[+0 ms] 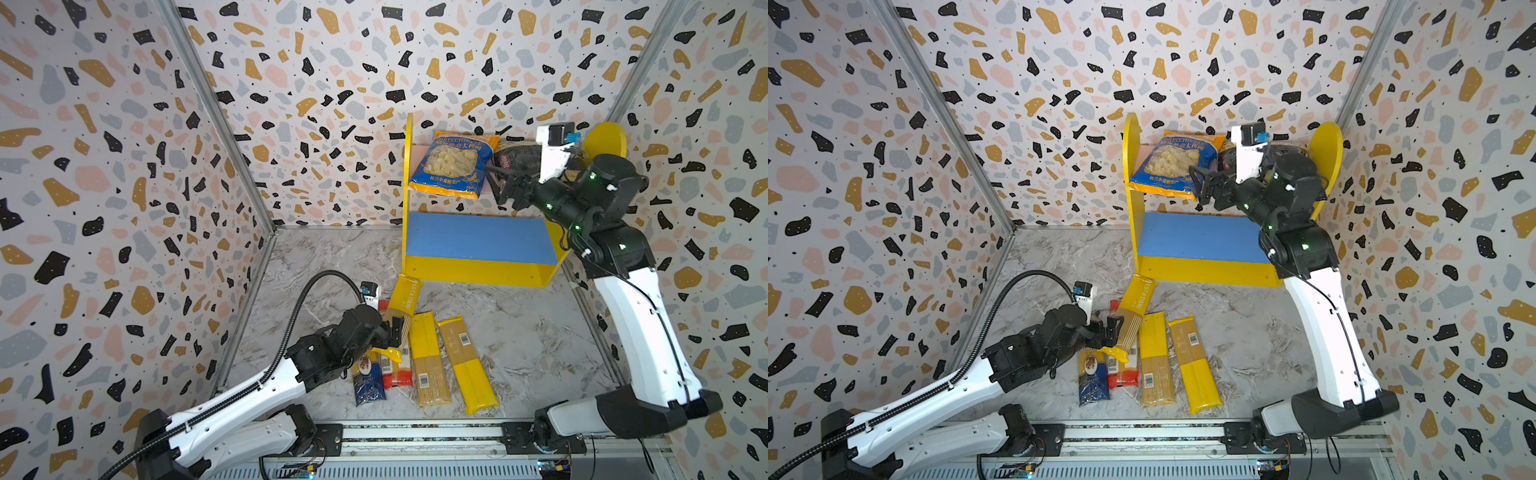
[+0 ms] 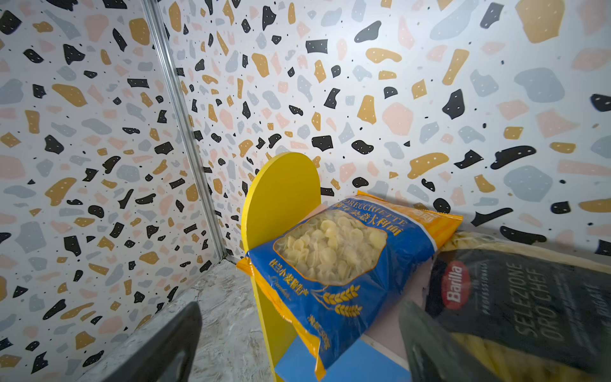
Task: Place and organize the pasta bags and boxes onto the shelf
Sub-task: 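Move the right gripper down to the yellow spaghetti packs on the table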
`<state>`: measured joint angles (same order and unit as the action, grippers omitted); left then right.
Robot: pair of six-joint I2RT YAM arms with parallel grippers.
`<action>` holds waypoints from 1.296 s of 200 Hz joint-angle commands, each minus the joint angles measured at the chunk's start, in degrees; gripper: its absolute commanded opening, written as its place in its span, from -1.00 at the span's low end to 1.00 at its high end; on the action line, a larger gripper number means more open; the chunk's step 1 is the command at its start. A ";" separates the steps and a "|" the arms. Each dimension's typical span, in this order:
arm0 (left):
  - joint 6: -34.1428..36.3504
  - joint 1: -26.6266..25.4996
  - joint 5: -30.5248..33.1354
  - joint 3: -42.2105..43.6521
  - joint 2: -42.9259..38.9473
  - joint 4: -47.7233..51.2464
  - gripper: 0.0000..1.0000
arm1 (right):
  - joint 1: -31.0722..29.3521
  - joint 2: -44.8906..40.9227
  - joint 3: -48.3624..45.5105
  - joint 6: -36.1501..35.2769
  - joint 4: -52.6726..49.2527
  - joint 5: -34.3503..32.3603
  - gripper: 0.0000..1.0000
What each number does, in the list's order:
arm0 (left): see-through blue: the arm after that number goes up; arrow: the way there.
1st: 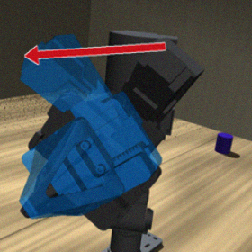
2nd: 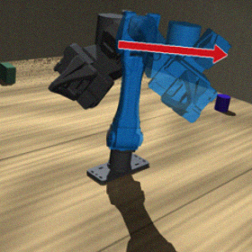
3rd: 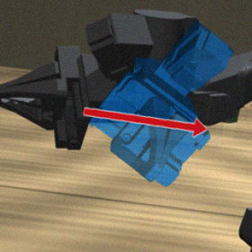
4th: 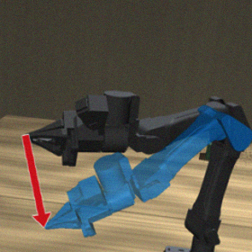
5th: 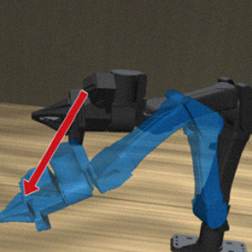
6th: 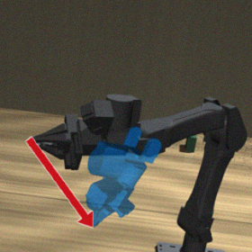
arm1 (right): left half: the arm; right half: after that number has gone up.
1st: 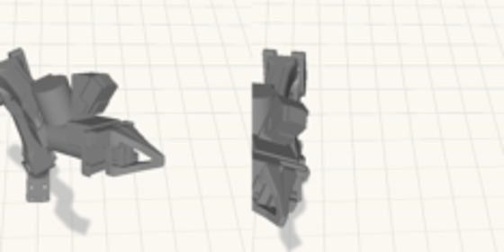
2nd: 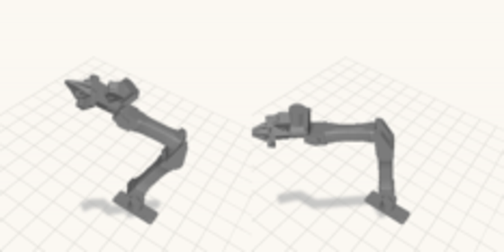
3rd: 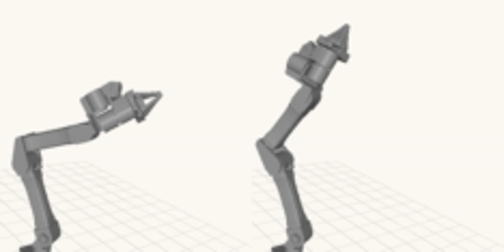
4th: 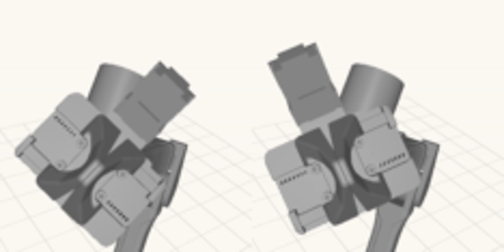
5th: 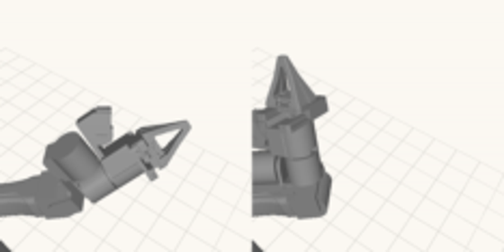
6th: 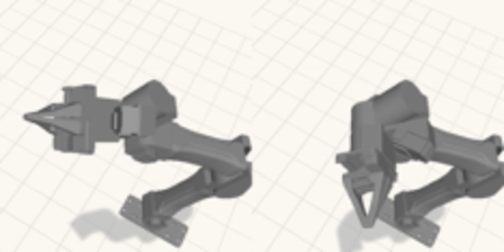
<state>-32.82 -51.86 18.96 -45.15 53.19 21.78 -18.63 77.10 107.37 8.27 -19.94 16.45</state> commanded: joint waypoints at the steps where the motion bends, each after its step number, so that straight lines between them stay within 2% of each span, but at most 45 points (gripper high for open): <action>1: -1.77 0.22 0.79 2.29 -2.56 1.08 0.99 | -0.88 -5.81 -11.03 2.14 0.78 -1.70 0.87; 45: -4.30 0.25 0.51 7.10 -8.41 2.68 0.99 | -7.91 -22.29 -34.98 6.20 0.88 -8.66 0.87; 88: -6.41 0.20 0.35 10.04 -11.54 2.80 1.00 | -14.79 -27.98 -47.77 8.96 -5.31 -20.40 0.84; 125: -8.35 0.19 -2.65 14.53 -10.82 -2.32 1.00 | -19.25 -31.44 -58.58 15.68 -7.47 -23.80 0.83; 164: -9.95 0.18 -5.74 17.77 -7.95 -7.22 0.99 | -29.83 -30.31 -66.97 24.72 -10.63 -31.09 0.83; 199: -10.34 0.16 -6.49 19.05 -8.44 -8.29 0.99 | -38.81 -25.94 -67.06 32.11 -16.58 -39.52 0.87; 235: -9.99 0.13 -6.56 19.36 -9.76 -8.16 0.99 | -41.83 -17.69 -66.63 38.30 -21.27 -41.09 0.93; 259: -9.63 0.17 -6.59 19.64 -9.78 -8.59 0.99 | -43.77 -14.49 -68.61 41.74 -19.93 -39.97 0.96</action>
<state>-42.70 -51.86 12.64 -26.35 43.88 15.31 -60.80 61.08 39.44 43.97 -37.36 -21.69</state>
